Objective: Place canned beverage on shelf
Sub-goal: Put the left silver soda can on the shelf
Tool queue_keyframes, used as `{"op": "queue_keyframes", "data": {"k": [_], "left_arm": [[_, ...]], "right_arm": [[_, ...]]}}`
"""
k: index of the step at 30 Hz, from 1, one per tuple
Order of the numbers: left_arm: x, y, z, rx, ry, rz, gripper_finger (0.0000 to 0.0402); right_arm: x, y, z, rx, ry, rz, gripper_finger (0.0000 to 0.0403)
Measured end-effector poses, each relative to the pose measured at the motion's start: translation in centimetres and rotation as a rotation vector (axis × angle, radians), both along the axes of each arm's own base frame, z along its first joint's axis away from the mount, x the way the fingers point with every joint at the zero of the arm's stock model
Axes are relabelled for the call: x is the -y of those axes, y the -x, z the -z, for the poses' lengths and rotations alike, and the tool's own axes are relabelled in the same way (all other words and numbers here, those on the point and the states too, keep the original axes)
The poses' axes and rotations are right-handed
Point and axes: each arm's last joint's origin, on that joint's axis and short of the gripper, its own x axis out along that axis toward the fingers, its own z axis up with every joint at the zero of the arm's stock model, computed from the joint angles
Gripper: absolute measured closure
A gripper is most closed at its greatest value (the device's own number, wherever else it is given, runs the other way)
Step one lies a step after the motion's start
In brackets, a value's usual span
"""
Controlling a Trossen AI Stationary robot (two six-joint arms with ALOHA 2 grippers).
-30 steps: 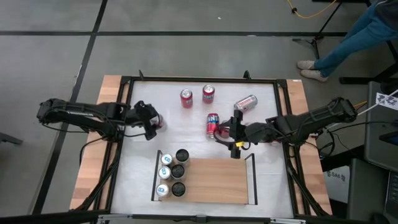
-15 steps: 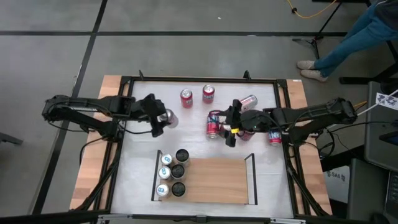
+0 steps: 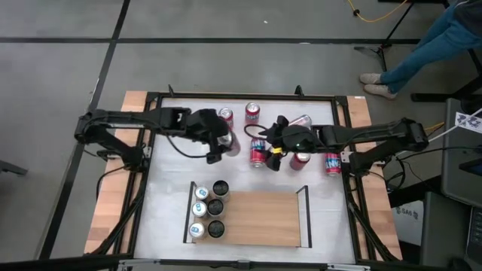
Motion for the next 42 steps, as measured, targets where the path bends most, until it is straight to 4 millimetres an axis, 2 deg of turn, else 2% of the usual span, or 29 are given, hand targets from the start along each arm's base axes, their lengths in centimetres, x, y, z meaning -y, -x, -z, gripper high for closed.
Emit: {"op": "queue_keyframes", "data": {"k": [8, 17, 26, 42], "left_arm": [[1.0, -4.5, -1.0, 0.026, 0.058, 0.113, 0.0123], [3.8, -7.3, 0.6, -0.017, 0.118, 0.168, 0.0123], [7.4, -7.7, 1.7, -0.048, 0.151, 0.156, 0.0123], [13.9, -6.3, 1.4, 0.005, 0.151, 0.139, 0.0123]], "right_arm": [[0.0, -0.4, 0.7, -0.033, 0.006, 0.004, 0.0116], [0.1, 1.1, 0.6, -0.114, 0.017, 0.009, 0.0116], [0.1, 1.7, 0.2, -0.121, 0.018, 0.0, 0.0116], [0.1, 2.1, -0.4, -0.102, 0.029, -0.009, 0.0116]]}}
